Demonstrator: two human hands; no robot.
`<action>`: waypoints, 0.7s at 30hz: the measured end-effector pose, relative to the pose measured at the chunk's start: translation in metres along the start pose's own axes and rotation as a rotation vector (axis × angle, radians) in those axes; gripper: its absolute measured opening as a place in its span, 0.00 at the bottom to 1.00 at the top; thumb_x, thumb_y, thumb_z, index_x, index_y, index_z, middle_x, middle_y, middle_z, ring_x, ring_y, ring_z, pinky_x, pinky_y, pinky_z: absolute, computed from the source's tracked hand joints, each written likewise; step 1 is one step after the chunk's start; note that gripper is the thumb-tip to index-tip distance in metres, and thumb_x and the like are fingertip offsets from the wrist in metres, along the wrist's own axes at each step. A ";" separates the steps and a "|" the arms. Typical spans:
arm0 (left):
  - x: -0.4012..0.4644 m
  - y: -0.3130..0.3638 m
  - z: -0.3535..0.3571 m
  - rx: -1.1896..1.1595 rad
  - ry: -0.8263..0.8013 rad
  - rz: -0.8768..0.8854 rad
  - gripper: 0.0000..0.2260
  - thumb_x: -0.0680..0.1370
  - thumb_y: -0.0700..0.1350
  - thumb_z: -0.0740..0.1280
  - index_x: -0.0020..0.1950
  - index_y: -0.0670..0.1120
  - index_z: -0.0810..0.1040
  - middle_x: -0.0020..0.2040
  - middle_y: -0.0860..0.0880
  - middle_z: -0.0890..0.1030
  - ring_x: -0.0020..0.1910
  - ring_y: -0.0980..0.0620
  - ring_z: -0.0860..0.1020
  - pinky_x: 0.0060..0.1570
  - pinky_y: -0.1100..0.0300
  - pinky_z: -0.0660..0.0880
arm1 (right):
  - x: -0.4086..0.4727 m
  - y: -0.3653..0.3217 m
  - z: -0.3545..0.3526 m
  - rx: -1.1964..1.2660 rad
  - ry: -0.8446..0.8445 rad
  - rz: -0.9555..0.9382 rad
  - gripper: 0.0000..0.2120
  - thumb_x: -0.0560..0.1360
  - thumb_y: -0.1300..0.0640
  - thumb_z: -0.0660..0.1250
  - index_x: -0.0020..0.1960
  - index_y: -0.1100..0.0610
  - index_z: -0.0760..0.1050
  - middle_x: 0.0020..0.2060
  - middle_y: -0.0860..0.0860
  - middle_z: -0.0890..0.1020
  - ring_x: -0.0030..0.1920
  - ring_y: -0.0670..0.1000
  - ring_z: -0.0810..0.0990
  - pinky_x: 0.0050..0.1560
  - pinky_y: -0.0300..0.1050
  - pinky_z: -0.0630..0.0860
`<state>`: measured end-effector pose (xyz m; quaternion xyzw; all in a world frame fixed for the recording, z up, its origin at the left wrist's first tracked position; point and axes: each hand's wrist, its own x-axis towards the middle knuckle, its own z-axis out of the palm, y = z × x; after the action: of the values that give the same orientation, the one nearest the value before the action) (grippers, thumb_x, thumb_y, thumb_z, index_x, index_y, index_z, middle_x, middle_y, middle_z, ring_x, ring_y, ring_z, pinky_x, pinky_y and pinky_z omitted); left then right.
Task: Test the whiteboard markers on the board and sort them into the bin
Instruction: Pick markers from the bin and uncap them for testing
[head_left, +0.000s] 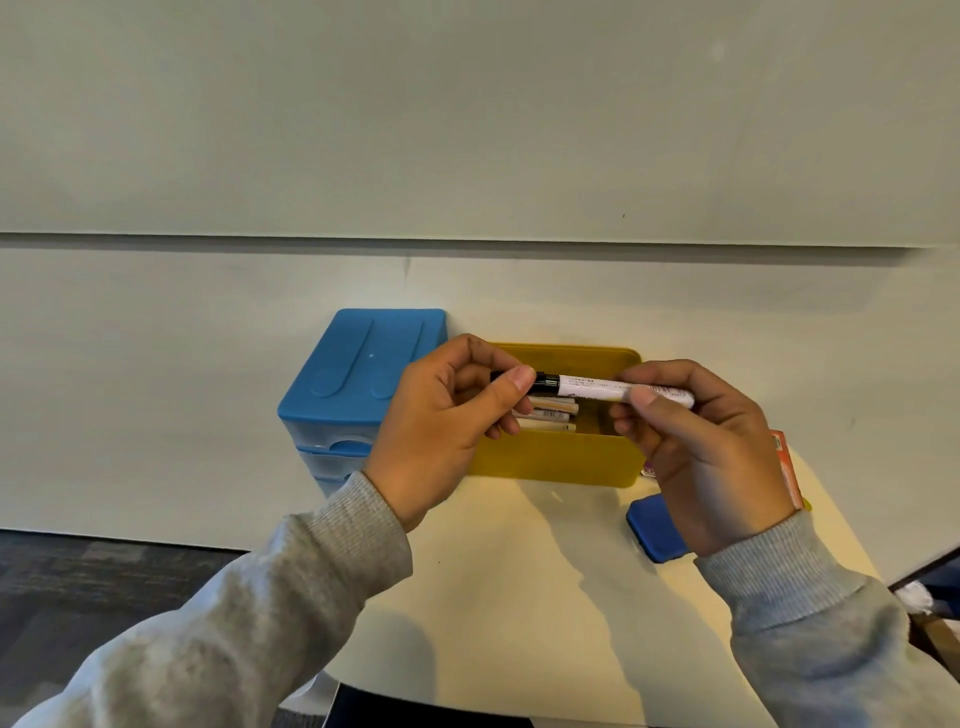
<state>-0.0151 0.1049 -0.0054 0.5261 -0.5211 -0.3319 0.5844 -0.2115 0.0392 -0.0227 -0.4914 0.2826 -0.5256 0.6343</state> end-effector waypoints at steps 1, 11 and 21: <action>0.000 0.000 -0.001 0.007 -0.004 0.012 0.12 0.74 0.47 0.70 0.52 0.41 0.79 0.41 0.43 0.85 0.35 0.52 0.81 0.37 0.62 0.79 | -0.001 0.000 -0.001 -0.062 -0.015 -0.023 0.18 0.64 0.54 0.74 0.51 0.62 0.83 0.45 0.60 0.85 0.43 0.56 0.82 0.45 0.44 0.82; -0.014 -0.008 0.006 0.297 0.061 0.185 0.17 0.84 0.51 0.55 0.43 0.44 0.76 0.33 0.57 0.76 0.33 0.57 0.74 0.32 0.65 0.68 | -0.013 -0.002 0.015 -0.496 -0.285 -0.245 0.10 0.74 0.62 0.74 0.54 0.56 0.81 0.41 0.47 0.82 0.41 0.46 0.80 0.41 0.34 0.74; -0.016 0.005 0.012 0.372 0.279 0.366 0.19 0.83 0.52 0.54 0.34 0.51 0.72 0.30 0.52 0.74 0.27 0.53 0.71 0.25 0.64 0.64 | -0.023 -0.012 0.030 -0.588 -0.324 -0.381 0.05 0.75 0.55 0.73 0.51 0.52 0.83 0.40 0.48 0.84 0.38 0.53 0.80 0.35 0.46 0.76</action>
<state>-0.0316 0.1178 -0.0064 0.5619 -0.5737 -0.0443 0.5942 -0.1964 0.0714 -0.0044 -0.7728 0.2209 -0.4459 0.3938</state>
